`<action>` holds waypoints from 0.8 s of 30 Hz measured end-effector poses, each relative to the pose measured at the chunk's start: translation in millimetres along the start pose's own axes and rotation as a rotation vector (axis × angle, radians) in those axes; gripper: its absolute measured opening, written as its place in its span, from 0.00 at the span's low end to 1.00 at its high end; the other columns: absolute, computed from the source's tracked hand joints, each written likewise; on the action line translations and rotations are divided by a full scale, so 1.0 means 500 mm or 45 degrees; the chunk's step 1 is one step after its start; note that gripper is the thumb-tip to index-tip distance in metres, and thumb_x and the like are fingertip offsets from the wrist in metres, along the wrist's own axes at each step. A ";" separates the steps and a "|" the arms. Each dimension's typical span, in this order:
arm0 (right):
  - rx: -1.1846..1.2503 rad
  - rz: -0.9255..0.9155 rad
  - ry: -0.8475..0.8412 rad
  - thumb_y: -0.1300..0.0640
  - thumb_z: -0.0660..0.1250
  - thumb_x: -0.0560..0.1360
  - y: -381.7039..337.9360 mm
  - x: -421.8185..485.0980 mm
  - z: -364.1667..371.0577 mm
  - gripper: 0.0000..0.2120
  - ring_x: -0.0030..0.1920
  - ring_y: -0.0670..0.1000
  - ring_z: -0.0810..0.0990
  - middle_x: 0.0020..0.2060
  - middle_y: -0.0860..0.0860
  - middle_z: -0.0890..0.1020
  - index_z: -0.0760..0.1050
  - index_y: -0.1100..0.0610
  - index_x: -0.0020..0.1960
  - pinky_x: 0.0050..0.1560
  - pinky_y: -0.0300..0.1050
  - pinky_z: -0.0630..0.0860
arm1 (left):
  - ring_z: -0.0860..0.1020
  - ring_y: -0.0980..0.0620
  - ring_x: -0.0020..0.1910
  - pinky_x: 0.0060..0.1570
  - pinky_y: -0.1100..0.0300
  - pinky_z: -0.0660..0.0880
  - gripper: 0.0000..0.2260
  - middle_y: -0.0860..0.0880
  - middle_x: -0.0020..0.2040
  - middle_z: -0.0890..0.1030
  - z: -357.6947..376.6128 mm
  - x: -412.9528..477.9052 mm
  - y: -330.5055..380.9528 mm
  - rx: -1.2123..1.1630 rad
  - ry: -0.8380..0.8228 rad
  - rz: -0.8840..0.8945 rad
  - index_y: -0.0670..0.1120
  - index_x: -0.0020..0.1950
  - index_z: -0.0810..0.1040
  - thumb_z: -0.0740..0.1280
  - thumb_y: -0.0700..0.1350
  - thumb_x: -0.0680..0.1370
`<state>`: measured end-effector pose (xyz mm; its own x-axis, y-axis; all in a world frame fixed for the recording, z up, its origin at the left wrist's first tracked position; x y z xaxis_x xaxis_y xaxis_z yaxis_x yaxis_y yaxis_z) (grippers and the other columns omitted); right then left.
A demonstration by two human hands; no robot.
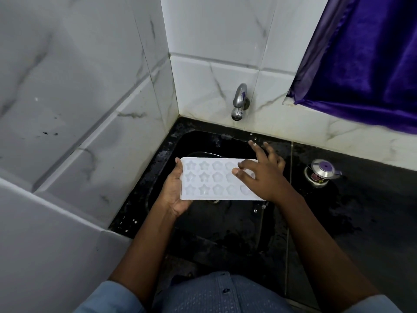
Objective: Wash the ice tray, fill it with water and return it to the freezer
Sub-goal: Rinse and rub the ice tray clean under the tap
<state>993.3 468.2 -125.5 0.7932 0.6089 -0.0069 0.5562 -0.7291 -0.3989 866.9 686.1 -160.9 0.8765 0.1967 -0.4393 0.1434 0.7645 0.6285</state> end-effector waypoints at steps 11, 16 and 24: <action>-0.077 -0.016 -0.002 0.27 0.54 0.79 -0.010 0.000 -0.004 0.24 0.83 0.55 0.38 0.85 0.46 0.47 0.80 0.42 0.53 0.76 0.63 0.42 | 0.82 0.37 0.66 0.53 0.42 0.84 0.34 0.37 0.69 0.81 0.002 0.001 -0.003 0.044 -0.008 0.011 0.41 0.74 0.75 0.52 0.68 0.85; -0.030 0.008 -0.037 0.28 0.53 0.79 -0.006 -0.008 -0.007 0.24 0.83 0.54 0.37 0.85 0.44 0.45 0.79 0.39 0.62 0.77 0.65 0.42 | 0.84 0.39 0.62 0.50 0.43 0.84 0.33 0.38 0.68 0.82 0.002 -0.004 0.000 0.027 -0.001 0.029 0.42 0.70 0.78 0.51 0.66 0.85; -0.053 0.013 0.029 0.28 0.53 0.80 -0.011 -0.008 -0.010 0.23 0.83 0.56 0.39 0.85 0.46 0.47 0.79 0.40 0.56 0.77 0.67 0.43 | 0.83 0.39 0.63 0.51 0.43 0.84 0.33 0.38 0.68 0.81 0.002 -0.007 -0.002 0.025 0.009 0.040 0.42 0.72 0.77 0.52 0.67 0.85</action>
<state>988.5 468.3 -118.5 0.8043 0.5942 0.0105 0.5574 -0.7481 -0.3602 864.1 684.3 -159.2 0.8773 0.2247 -0.4240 0.1250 0.7460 0.6542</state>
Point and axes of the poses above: each hand's wrist, its own x-axis towards the middle knuckle, its own z-axis out of the palm, y = z × x, the point moved 1 cm from there along x, towards the middle knuckle
